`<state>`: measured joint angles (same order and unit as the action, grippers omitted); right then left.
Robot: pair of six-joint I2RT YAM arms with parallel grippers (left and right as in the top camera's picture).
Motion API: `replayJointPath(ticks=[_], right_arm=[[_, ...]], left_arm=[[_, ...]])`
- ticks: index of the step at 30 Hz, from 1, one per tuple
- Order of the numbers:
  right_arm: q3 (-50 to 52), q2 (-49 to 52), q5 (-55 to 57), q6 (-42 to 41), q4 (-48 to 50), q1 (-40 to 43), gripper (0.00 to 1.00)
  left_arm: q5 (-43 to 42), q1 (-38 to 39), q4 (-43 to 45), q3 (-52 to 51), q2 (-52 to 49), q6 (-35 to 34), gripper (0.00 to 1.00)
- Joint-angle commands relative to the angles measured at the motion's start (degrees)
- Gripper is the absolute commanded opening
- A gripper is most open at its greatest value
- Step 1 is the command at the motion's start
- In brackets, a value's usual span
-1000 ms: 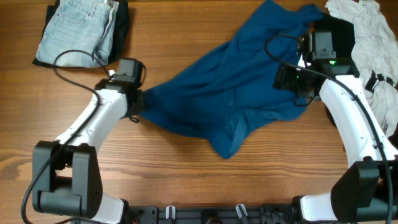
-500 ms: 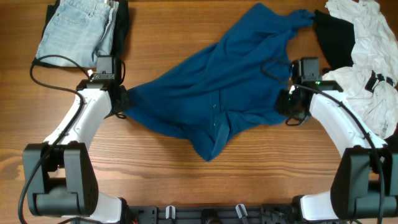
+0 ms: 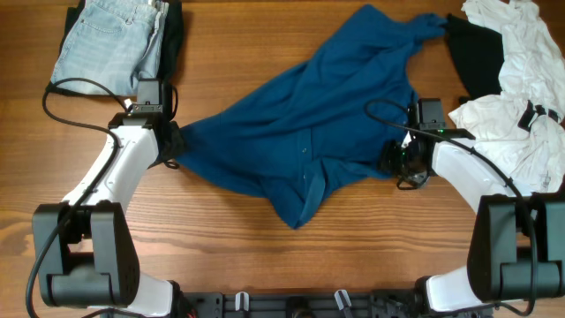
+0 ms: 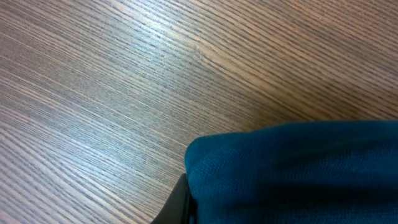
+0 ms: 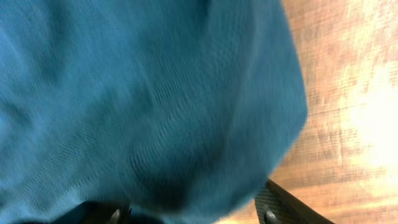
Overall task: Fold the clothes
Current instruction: 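Lift the shirt with both grippers and lay it flat at center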
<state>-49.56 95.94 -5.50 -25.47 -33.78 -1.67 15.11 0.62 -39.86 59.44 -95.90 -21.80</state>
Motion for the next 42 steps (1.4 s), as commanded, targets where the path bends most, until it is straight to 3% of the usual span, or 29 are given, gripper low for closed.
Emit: replayJointPath(ticks=[1,2,4,5,8,12,17,28,35,42], right_arm=[[0.74,4.87,5.07,-1.7,2.99,0.2,0.66],[0.74,5.53,5.03,-1.7,3.34,0.2,0.52],[0.74,5.86,5.09,-1.68,2.75,0.2,0.09],[0.72,5.66,5.07,-1.68,2.64,0.22,0.04],[-0.83,2.99,4.39,-1.6,1.36,0.46,0.04],[-11.04,-5.57,4.17,1.7,-7.82,3.65,0.04],[-32.04,-15.32,-0.79,4.74,-18.8,10.62,0.04],[-72.28,-19.5,-3.54,11.67,-38.38,13.92,0.04],[-85.31,-23.3,3.69,12.2,-45.22,13.92,0.04],[-86.18,-20.79,6.82,14.91,-48.72,13.92,0.04]], left_arm=[[0.37,-0.52,0.22,0.9,0.96,-1.18,0.04],[0.37,-0.52,0.24,0.9,0.96,-1.18,0.04],[0.37,-0.52,0.22,0.9,0.96,-1.18,0.04],[0.37,-0.52,0.22,0.9,0.96,-1.18,0.04],[1.07,-0.55,0.0,1.31,1.29,-1.16,0.04],[1.03,-0.63,-7.82,9.27,5.16,-1.14,0.04],[0.98,-0.63,-15.34,23.91,13.18,-1.14,0.04],[-4.17,-0.37,-12.92,38.01,37.83,-0.94,0.04],[-2.93,-0.37,-6.25,38.51,49.62,-0.94,0.04],[2.05,-0.42,-5.38,38.51,45.22,2.08,0.04]])
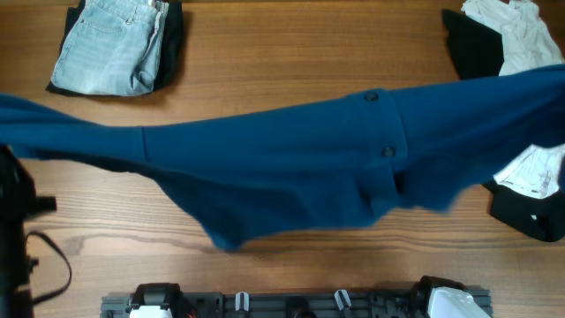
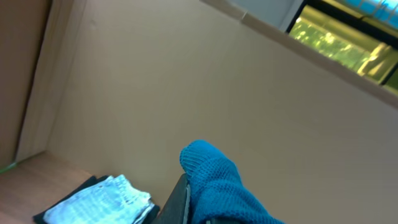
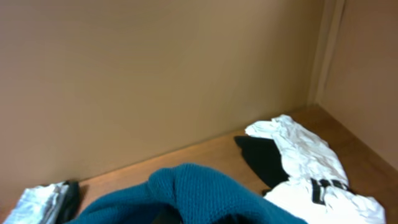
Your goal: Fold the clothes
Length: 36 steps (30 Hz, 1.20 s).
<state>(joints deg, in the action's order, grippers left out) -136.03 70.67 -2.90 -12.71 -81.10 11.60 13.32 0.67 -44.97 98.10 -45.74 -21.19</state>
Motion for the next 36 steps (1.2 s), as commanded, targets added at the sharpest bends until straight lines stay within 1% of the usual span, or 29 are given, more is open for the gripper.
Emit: replayJointPath(ticks=[1,4,7,11,14,17,19,22,26,28,29,30,31,32,34,36], right_arm=[[0.28,5.84,4.22,2.19,-2.12,0.66,0.04],[0.28,11.85,4.22,2.23,-4.35,0.63,0.04],[0.37,20.24,4.17,2.25,-5.81,0.63,0.04],[0.39,30.6,2.36,3.98,-5.2,0.42,0.04],[0.39,39.8,0.94,5.29,-2.93,-0.57,0.04],[0.39,49.53,0.92,6.29,2.21,-2.27,0.04],[0.39,57.16,0.96,6.73,9.2,-3.52,0.04],[0.39,64.92,-0.42,6.03,17.73,-4.61,0.04],[0.39,71.21,-1.25,2.99,26.91,-5.99,0.04],[0.39,73.11,-1.2,2.25,32.35,-6.84,0.06],[0.39,73.59,-0.96,2.47,35.06,-7.19,0.08],[0.39,74.14,-1.01,3.13,38.91,-7.56,0.17],[0.39,74.18,-0.94,3.78,42.75,-7.89,0.85],[0.28,73.88,-1.01,3.72,44.65,-7.91,1.0],[0.26,72.13,-0.98,3.69,45.24,-7.89,1.0],[0.26,68.94,-1.01,3.72,42.56,-7.85,1.0]], left_arm=[[3.96,-0.46,-0.76,-0.15,-6.54,1.46,0.04],[6.36,-0.48,-3.89,-0.17,-13.55,1.46,0.04],[7.78,-0.48,-5.9,-0.17,-21.9,1.46,0.04],[7.74,-0.48,-5.25,-0.17,-33.99,1.42,0.04],[7.56,-0.46,-3.19,-0.17,-43.45,1.44,0.04],[6.62,-0.46,2.1,-0.17,-53.48,1.42,0.04],[3.67,-0.46,8.39,-0.17,-60.85,1.42,0.04],[-0.17,-0.39,18.36,-0.17,-70.03,1.42,0.04],[-1.36,-0.39,30.97,-0.17,-78.58,1.22,0.04],[-1.4,-0.42,35.93,-0.17,-80.67,1.22,0.05],[-1.46,-0.42,38.05,-0.17,-81.31,1.22,0.15],[-2.29,-0.42,41.2,-0.17,-81.59,1.22,0.42],[-3.13,-0.42,43.82,-0.17,-81.64,1.25,0.92],[-3.63,-0.42,46.42,-0.15,-81.4,1.22,1.0],[-3.69,-0.42,49.44,-0.15,-80.15,1.25,1.0],[-3.69,-0.42,48.89,-0.15,-77.7,1.25,1.0]])
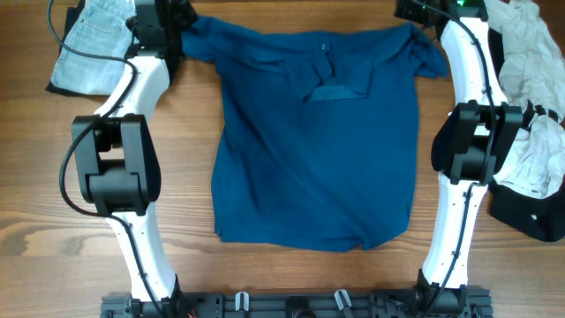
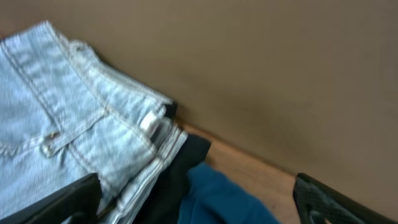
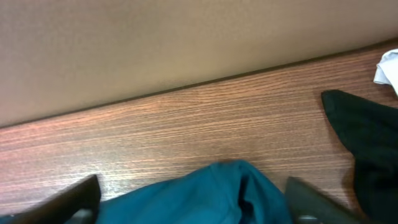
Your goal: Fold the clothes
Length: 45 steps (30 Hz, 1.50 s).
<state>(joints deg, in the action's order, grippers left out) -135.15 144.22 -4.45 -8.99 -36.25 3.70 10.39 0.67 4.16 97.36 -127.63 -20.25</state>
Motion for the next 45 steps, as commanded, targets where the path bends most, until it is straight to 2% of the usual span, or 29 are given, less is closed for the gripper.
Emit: replayJointPath(ticks=[1,4,5,8,10,14,19,26,35,41,45], right_arm=[[-0.61,-5.88,0.52,0.0,-4.0,0.04,1.0],[-0.61,-10.03,-2.51,0.02,-14.43,-0.07,1.0],[-0.61,-10.82,-4.48,0.02,-20.28,-0.44,1.0],[0.02,-10.51,-9.35,-0.02,-30.32,-1.77,1.0],[2.97,-10.49,-12.33,-0.02,-32.79,-3.52,0.98],[11.02,-10.49,-12.31,-1.05,-31.17,-7.93,0.9],[21.16,-10.49,-10.01,-4.04,-20.79,-13.44,0.85],[27.45,-10.49,6.67,-12.2,-15.87,-15.23,0.82],[29.44,-10.49,8.22,-12.02,-10.86,-14.67,0.8],[29.42,-10.51,10.49,-11.96,-10.84,-13.51,0.8],[29.42,-10.6,5.31,-10.51,-10.95,-12.87,0.79]], left_arm=[[-0.76,-0.42,-1.36,0.59,5.29,0.31,1.0],[-1.25,0.04,-12.37,0.59,11.13,0.33,1.0],[-1.9,0.42,-19.8,0.59,13.9,0.35,1.0],[-2.49,1.18,-33.44,0.59,17.7,0.33,1.0],[-2.49,1.75,-41.99,0.59,18.78,0.31,1.0],[-3.34,1.84,-50.66,-0.04,18.75,0.26,1.0],[-3.32,1.79,-51.52,-0.17,18.71,0.28,1.0],[-3.32,1.79,-51.52,-0.17,18.71,0.28,1.0],[-3.32,1.79,-51.04,-0.17,18.71,0.28,1.0],[-3.32,1.79,-50.45,-0.17,18.71,0.28,1.0],[-3.32,1.79,-49.44,-0.17,18.71,0.28,1.0]])
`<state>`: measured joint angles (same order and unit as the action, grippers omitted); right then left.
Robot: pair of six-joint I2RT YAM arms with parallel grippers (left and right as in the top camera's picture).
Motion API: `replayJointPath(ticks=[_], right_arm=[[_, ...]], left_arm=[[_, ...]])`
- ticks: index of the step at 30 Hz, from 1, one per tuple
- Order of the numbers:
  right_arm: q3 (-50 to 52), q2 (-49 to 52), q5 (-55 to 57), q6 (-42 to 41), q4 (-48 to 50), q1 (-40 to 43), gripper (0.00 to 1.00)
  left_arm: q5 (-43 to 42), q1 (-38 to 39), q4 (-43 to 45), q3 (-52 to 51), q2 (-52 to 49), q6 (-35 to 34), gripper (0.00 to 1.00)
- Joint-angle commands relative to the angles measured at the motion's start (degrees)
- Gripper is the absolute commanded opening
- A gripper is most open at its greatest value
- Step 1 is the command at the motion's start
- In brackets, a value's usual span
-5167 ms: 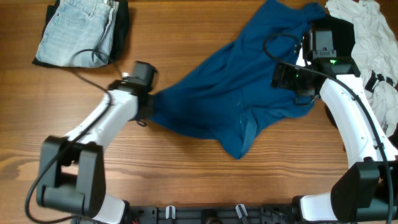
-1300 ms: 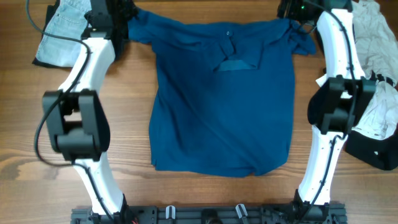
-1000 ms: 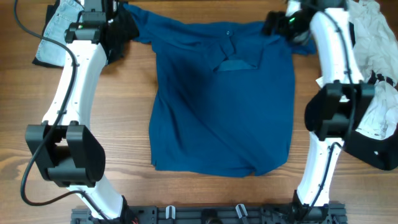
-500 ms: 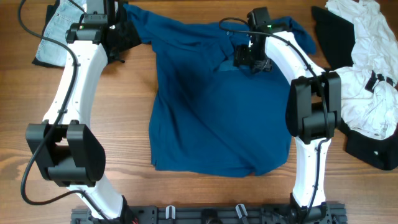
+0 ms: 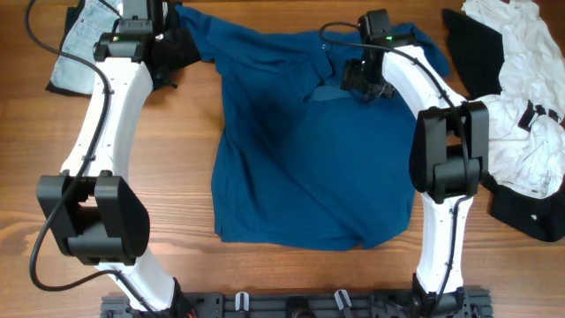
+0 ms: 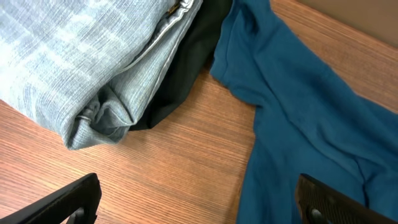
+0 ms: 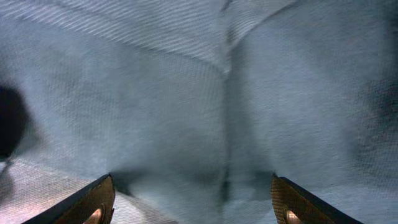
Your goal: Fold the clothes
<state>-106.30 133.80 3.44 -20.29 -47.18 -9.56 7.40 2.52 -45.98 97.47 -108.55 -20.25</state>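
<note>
A blue polo shirt (image 5: 309,159) lies spread flat on the wooden table (image 5: 291,283), collar toward the far edge. My left gripper (image 5: 157,42) hovers open at the far left. Under it are bare wood and the shirt's left sleeve (image 6: 273,81); its fingers (image 6: 68,200) stand wide apart and hold nothing. My right gripper (image 5: 359,78) is open just over the collar area. The right wrist view is filled with blue fabric (image 7: 199,93), seen close between spread fingers (image 7: 93,202).
Folded light jeans (image 5: 84,40) on a black garment (image 6: 186,68) lie at the far left corner, touching the sleeve. A heap of white clothes (image 5: 521,97) and black cloth (image 5: 472,49) fills the right side. Another black piece (image 5: 530,216) lies lower right.
The left gripper has drawn back from the far edge and now stands beside the left sleeve. The right gripper has moved from the right shoulder to over the collar. The shirt lies unchanged.
The shirt first lay crumpled mid-table with both grippers shut on its edges. Then it hung stretched between the raised arms. Then it lay flat with both grippers open at its far shoulders. Now both hover open, the right one over the collar.
</note>
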Motion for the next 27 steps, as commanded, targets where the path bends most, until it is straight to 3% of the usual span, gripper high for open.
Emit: replayJointPath(ticks=[1,10,13,15,23,27], right_arm=[[0.57,-0.17,-4.02,0.79,0.02,0.37,0.77],[0.68,-0.15,-6.38,2.36,-0.02,-0.96,0.54],[0.68,-0.15,-6.27,2.34,0.04,-0.96,0.32],[0.68,-0.15,-6.27,2.29,0.48,-0.96,0.07],[-5.92,-2.08,-14.71,2.32,6.27,-0.79,0.04],[-8.5,-2.23,-17.9,2.05,19.74,-0.74,0.04]], left_arm=[[-0.35,-0.07,0.7,-0.28,-0.39,0.28,1.0],[-0.35,-0.07,0.31,-0.28,-0.42,0.28,1.0],[-0.35,-0.07,0.0,-0.28,-0.42,0.28,1.0],[-0.35,-0.07,0.07,-0.28,-0.42,0.28,1.0],[-0.33,-0.07,0.52,-0.28,-0.42,0.28,1.0],[-0.33,-0.07,0.79,-0.28,-0.42,0.28,1.0]])
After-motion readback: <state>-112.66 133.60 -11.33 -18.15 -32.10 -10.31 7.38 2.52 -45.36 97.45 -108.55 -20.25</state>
